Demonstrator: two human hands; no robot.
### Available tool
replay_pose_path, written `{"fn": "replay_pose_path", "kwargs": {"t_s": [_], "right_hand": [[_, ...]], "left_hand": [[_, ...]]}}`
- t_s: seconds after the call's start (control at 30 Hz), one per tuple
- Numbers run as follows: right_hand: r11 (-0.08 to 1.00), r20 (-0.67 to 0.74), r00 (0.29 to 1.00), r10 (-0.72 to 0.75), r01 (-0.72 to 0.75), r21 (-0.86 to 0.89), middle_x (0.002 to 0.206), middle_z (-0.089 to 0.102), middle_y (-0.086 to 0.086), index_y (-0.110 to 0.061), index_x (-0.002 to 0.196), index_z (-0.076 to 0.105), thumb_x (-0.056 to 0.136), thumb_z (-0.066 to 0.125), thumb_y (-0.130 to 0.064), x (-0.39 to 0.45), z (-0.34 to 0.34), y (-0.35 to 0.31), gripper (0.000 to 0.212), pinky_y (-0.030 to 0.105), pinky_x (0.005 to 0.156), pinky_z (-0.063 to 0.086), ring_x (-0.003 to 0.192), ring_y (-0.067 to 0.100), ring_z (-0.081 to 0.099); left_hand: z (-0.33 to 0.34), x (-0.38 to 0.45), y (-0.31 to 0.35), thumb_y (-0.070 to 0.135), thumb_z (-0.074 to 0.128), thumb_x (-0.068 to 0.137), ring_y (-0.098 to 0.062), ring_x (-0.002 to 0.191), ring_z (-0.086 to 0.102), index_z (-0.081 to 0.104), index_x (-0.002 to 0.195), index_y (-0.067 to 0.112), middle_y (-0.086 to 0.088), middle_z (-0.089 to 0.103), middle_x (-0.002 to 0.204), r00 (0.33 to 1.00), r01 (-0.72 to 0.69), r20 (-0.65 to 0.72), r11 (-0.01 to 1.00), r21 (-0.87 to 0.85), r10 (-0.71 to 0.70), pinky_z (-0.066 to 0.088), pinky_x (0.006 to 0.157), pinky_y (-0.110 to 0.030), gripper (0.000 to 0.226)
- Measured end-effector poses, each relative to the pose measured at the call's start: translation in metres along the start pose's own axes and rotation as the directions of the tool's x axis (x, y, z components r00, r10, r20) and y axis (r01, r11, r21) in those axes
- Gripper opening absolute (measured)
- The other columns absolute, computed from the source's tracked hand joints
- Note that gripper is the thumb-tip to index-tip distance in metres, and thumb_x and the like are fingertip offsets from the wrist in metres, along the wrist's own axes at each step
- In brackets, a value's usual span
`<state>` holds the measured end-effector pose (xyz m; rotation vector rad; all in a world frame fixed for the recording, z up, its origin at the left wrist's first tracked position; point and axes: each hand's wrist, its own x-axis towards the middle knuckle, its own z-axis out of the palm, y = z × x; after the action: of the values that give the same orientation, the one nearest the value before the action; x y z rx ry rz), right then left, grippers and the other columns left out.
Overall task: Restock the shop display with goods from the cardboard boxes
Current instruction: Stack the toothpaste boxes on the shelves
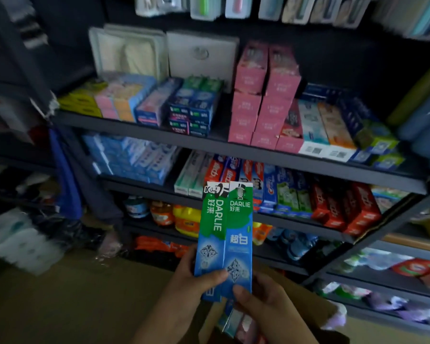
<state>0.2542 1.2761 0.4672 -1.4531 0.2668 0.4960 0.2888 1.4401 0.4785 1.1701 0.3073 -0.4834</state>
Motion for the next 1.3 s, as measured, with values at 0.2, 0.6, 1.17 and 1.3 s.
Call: {"fn": "replay_pose_path", "kwargs": {"t_s": [0.2,0.6,1.17,1.3], "right_hand": [[0.997,-0.021,1.0,-0.021,0.023,0.076,0.09,0.076,0.004,-0.005,0.113,0.065,0.044,0.092,-0.029,-0.006,0.013,-0.023,0.078,0.024,0.064,0.056,0.082,0.017,0.073],[1.0,0.096,0.995,-0.019,0.017,0.022,0.103,0.075,0.003,-0.015,0.111,0.063,0.01,0.093,-0.055,-0.019,-0.006,-0.049,0.113,0.034,0.082,0.055,0.096,0.022,0.071],[0.986,-0.057,0.984,-0.167,0.168,0.022,0.097,0.075,-0.007,-0.025,0.106,0.063,0.055,0.08,-0.043,0.047,0.053,-0.123,0.057,0.029,0.077,0.056,0.091,0.015,0.071],[0.974,-0.197,0.962,-0.189,0.209,0.085,0.086,0.076,-0.002,-0.022,0.099,0.062,0.082,0.066,-0.024,0.073,0.066,-0.15,0.017,0.027,0.07,0.053,0.087,0.02,0.07]], "left_hand": [[-0.002,-0.015,0.031,-0.004,0.063,0.082,-0.035,0.091,0.07,0.06,0.111,0.019,-0.013,0.073,0.1,1.0,0.0,-0.007,1.0,-0.03,-0.001,0.054,0.08,-0.049,0.038],[-0.003,-0.032,0.051,0.001,0.046,0.093,-0.033,0.071,0.057,0.056,0.12,0.015,-0.019,0.062,0.095,0.987,-0.107,-0.142,0.974,-0.199,0.079,0.043,0.06,-0.039,0.032],[-0.061,0.021,0.161,0.006,0.054,0.093,-0.036,0.09,0.064,0.06,0.11,0.02,-0.014,0.068,0.104,0.972,-0.231,-0.042,0.973,0.012,0.231,0.049,0.07,-0.046,0.022],[-0.079,0.039,0.197,0.003,0.051,0.093,-0.035,0.079,0.062,0.061,0.094,0.023,-0.014,0.067,0.091,0.97,-0.242,0.001,0.97,-0.007,0.242,0.045,0.065,-0.039,0.022]]}}
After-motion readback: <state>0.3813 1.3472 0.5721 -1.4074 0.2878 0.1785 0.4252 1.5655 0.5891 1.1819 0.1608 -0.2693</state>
